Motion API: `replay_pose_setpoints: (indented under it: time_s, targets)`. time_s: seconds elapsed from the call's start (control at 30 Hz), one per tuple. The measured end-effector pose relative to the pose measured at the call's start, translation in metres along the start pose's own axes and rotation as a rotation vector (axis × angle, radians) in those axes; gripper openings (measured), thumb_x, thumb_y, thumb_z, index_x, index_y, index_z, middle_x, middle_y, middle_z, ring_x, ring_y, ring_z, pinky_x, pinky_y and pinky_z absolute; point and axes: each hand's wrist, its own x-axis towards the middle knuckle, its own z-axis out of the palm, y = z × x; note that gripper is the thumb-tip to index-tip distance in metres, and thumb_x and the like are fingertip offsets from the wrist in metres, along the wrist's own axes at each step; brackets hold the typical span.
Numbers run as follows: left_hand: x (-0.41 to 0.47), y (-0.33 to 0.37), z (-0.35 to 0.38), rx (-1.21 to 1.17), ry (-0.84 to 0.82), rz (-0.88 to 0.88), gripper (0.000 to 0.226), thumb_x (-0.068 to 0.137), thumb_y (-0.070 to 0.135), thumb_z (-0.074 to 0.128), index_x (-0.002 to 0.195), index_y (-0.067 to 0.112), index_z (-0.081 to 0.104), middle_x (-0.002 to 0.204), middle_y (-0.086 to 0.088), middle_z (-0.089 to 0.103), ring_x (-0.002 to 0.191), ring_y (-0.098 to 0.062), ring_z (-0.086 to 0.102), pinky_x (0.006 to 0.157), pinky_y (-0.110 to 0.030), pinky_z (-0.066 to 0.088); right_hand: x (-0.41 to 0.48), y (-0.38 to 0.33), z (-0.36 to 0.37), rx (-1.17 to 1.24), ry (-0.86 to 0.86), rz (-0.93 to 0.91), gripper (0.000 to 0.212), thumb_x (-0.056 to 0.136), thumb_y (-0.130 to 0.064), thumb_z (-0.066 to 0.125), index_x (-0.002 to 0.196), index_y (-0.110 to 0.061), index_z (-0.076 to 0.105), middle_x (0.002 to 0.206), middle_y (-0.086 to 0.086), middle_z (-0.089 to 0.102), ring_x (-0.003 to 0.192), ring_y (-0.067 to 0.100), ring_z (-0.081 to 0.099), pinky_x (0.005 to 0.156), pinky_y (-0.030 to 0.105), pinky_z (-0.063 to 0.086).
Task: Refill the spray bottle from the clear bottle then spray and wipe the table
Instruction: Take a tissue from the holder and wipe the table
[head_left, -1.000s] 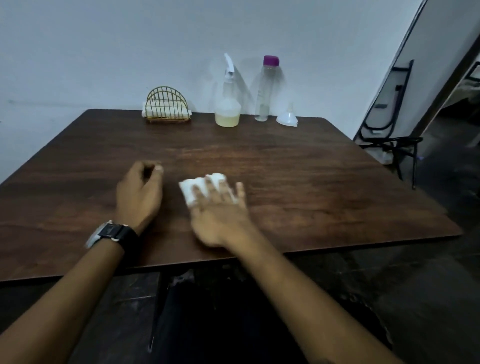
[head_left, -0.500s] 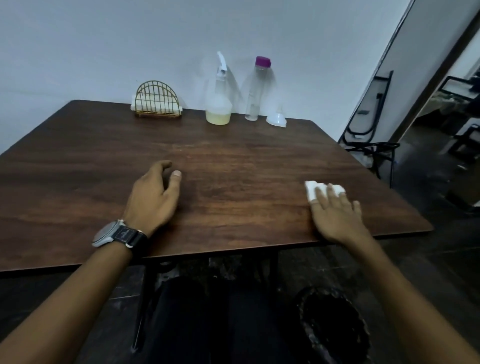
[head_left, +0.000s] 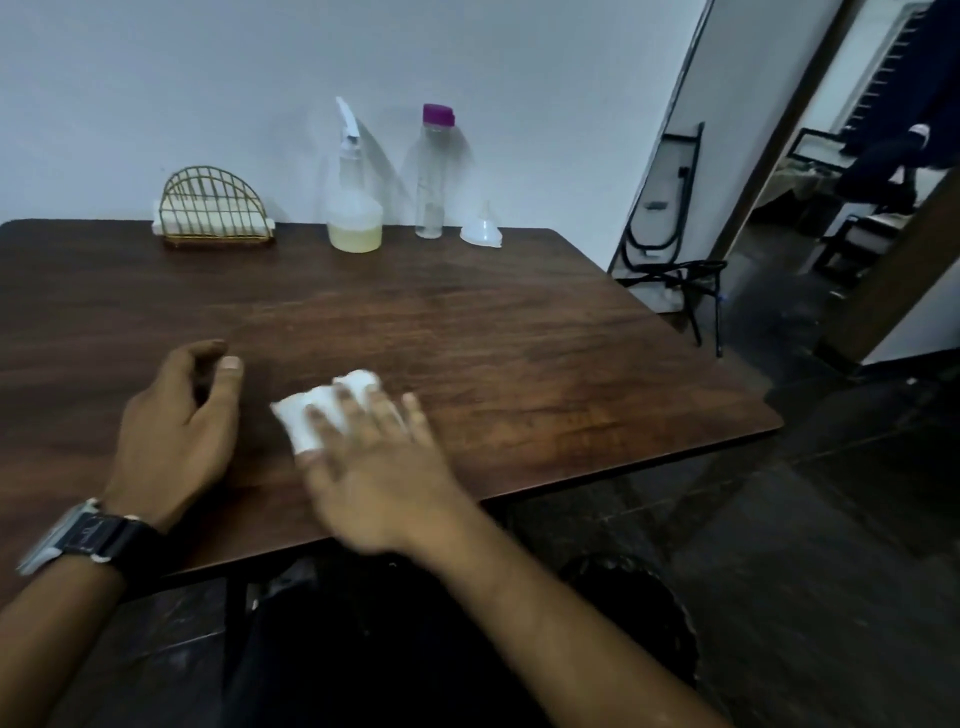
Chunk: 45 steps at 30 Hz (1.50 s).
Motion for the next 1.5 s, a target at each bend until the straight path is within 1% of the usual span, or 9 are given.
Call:
replay_pose_setpoints:
  time_s: [0.23,0.4,0.5,0.8,0.97,1.13,1.3,1.4,1.5]
  targets:
    - [0.003,0.008,0.005,0.105,-0.069,0.01,0.047,0.102,0.048,0.046,0.142,0.023,0.047,0.136,-0.018,0.061,0.126,-0.041,0.054,0.103,-0.048,0.042,-0.048,0.204,-0.065,-0.06,-0.044,0.619,0.056,0.108,-0.052,0.011,0.163,-0.043,0.003,0.174,-0.01,-0.005,0.16,0.017,-0.01,0.126,0.054,-0.007]
    - [0.003,0.012,0.006,0.146,-0.101,0.063,0.048,0.103,0.038,0.048,0.144,0.013,0.045,0.141,-0.02,0.057,0.128,-0.04,0.053,0.103,-0.045,0.041,-0.049,0.232,-0.072,-0.036,-0.028,0.788,0.062,0.106,-0.053,0.011,0.165,-0.037,0.004,0.174,-0.004,-0.01,0.16,0.023,-0.013,0.127,0.053,-0.008]
    - [0.006,0.009,0.009,0.181,-0.117,0.107,0.048,0.102,0.032,0.051,0.144,0.009,0.045,0.14,-0.019,0.057,0.127,-0.039,0.054,0.103,-0.042,0.041,-0.022,0.194,-0.058,-0.029,-0.046,0.67,0.062,0.106,-0.053,0.011,0.165,-0.036,0.002,0.174,-0.005,-0.012,0.16,0.022,-0.016,0.127,0.051,-0.01]
    - [0.005,0.004,0.008,0.175,-0.097,0.161,0.05,0.096,0.036,0.04,0.135,0.006,0.05,0.13,-0.014,0.061,0.118,-0.034,0.059,0.104,-0.042,0.043,0.059,-0.009,0.003,-0.044,-0.144,-0.003,0.063,0.108,-0.047,0.019,0.165,-0.034,-0.004,0.173,-0.006,-0.015,0.159,0.02,-0.018,0.128,0.048,-0.011]
    - [0.008,0.001,0.004,0.034,-0.014,0.079,0.036,0.104,0.025,0.047,0.135,0.008,0.052,0.133,-0.01,0.063,0.121,-0.028,0.059,0.104,-0.035,0.041,0.099,-0.013,-0.003,-0.059,-0.25,-0.132,0.06,0.109,-0.048,0.017,0.164,-0.04,-0.006,0.172,-0.009,-0.017,0.159,0.017,-0.018,0.127,0.048,-0.013]
    - [0.01,0.0,0.004,0.014,-0.02,0.081,0.04,0.104,0.029,0.046,0.141,0.012,0.048,0.142,-0.004,0.056,0.13,-0.024,0.052,0.105,-0.032,0.038,0.135,0.096,-0.029,-0.086,-0.155,0.117,0.059,0.104,-0.062,0.006,0.162,-0.05,0.003,0.173,-0.016,-0.003,0.16,0.015,-0.01,0.126,0.06,-0.001]
    - [0.011,-0.001,0.004,-0.028,-0.03,0.064,0.041,0.104,0.034,0.045,0.142,0.019,0.046,0.143,0.001,0.055,0.133,-0.018,0.049,0.103,-0.026,0.035,0.085,0.255,-0.067,-0.151,-0.045,0.64,0.085,0.09,-0.081,-0.003,0.163,-0.041,0.011,0.174,-0.006,0.008,0.16,0.024,0.005,0.124,0.065,0.006]
    - [0.012,-0.003,0.005,-0.051,-0.032,0.055,0.042,0.105,0.036,0.044,0.144,0.021,0.044,0.144,0.004,0.054,0.135,-0.016,0.047,0.102,-0.026,0.035,0.065,0.291,-0.075,-0.137,-0.038,0.772,0.084,0.095,-0.076,0.004,0.164,-0.03,0.017,0.173,0.009,0.014,0.158,0.035,0.011,0.125,0.064,0.01]
    - [0.012,-0.002,0.005,-0.064,-0.014,0.059,0.043,0.105,0.036,0.043,0.145,0.021,0.044,0.144,0.003,0.054,0.135,-0.016,0.047,0.105,-0.028,0.036,0.085,0.273,-0.071,-0.128,-0.007,0.798,0.073,0.094,-0.071,-0.002,0.161,-0.044,0.008,0.174,-0.004,0.007,0.16,0.029,0.003,0.125,0.064,0.004]
